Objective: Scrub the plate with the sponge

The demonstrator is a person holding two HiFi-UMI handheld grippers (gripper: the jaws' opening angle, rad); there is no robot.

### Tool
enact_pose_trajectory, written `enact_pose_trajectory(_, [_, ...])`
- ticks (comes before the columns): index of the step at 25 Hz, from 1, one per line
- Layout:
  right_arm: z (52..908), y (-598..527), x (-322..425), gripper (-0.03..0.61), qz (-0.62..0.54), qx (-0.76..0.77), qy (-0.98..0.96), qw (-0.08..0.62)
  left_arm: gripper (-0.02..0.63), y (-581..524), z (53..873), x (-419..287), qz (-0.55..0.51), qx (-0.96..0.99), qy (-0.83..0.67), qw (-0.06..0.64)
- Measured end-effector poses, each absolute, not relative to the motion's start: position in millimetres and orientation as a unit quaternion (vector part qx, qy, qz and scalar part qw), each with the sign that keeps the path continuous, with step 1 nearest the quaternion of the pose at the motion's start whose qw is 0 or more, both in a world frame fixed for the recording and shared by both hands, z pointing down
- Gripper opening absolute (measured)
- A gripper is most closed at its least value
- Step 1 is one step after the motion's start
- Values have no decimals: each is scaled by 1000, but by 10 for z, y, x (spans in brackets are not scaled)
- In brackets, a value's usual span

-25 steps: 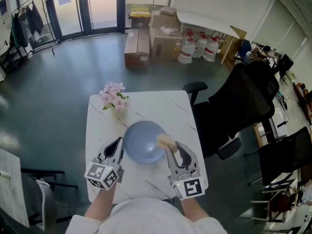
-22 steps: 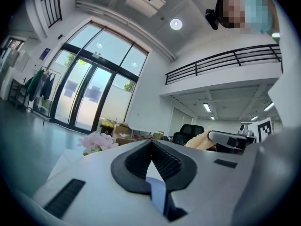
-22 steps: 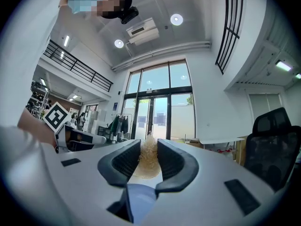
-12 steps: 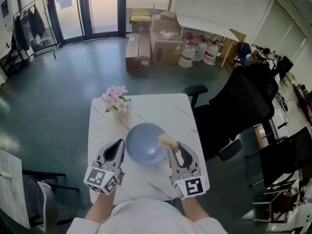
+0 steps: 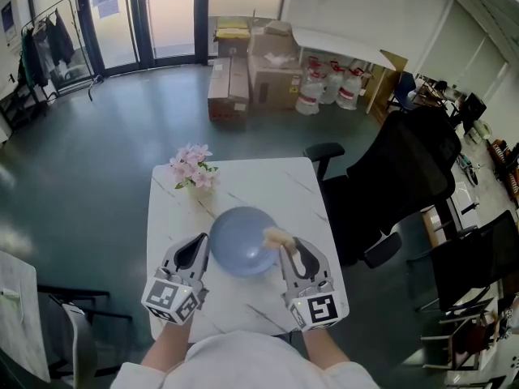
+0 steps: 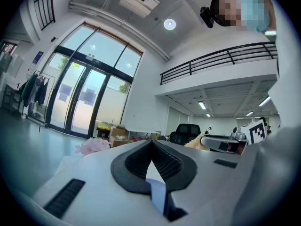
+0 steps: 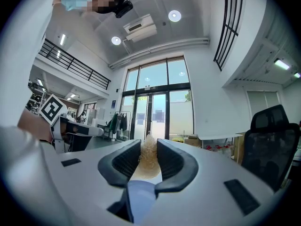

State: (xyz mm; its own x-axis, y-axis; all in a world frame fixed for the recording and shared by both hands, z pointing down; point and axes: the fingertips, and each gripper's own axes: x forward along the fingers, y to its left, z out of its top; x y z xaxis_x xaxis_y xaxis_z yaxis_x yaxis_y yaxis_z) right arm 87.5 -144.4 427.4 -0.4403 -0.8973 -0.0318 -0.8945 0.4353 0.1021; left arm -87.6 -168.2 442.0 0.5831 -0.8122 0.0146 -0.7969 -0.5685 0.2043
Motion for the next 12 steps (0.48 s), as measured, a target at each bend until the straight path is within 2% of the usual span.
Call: enact_pose_trajectory(12, [4317,-1488,882,118,-51,533,-845,21,32,-1708,4442,-855,-30,888,-450,94])
